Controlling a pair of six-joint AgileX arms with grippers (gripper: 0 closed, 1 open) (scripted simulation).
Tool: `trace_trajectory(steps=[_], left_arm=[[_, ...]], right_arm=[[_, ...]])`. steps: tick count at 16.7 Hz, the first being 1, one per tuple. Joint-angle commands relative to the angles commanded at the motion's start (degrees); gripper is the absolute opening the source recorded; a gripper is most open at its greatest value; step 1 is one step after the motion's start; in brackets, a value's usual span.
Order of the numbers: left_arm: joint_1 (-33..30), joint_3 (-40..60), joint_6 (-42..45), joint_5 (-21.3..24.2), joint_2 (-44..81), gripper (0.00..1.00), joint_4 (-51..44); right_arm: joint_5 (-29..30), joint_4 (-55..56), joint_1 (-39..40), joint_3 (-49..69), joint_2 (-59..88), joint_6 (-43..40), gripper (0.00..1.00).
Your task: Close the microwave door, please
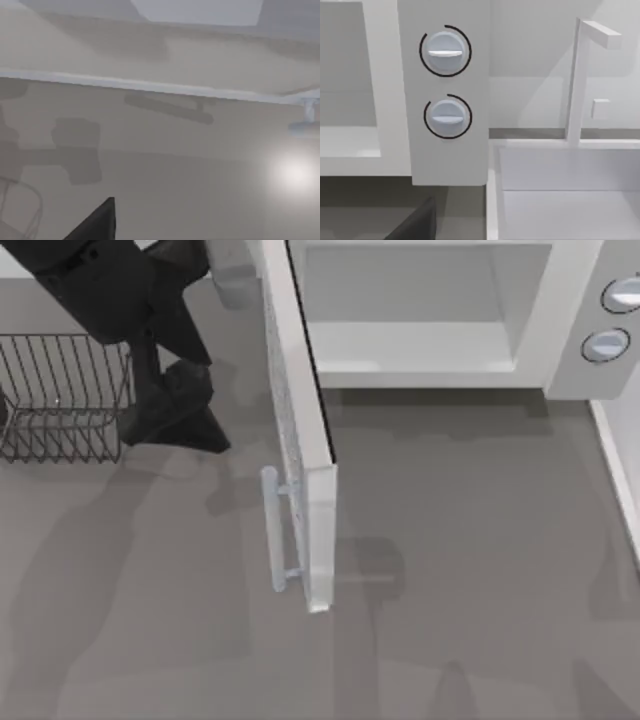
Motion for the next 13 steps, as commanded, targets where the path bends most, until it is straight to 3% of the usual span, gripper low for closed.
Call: trace_trajectory(steps=[5, 13], left_arm=[[-0.9, 12.8, 1.6, 2.1, 2.5, 1.00, -4.5], [-1.1, 12.8, 1.4, 2.2, 2.3, 1.00, -3.7]], right_arm=[[0.0, 0.0, 0.0, 0.0, 0.0, 0.0, 1.00], [0.0, 0.0, 0.0, 0.0, 0.0, 0.0, 1.00]])
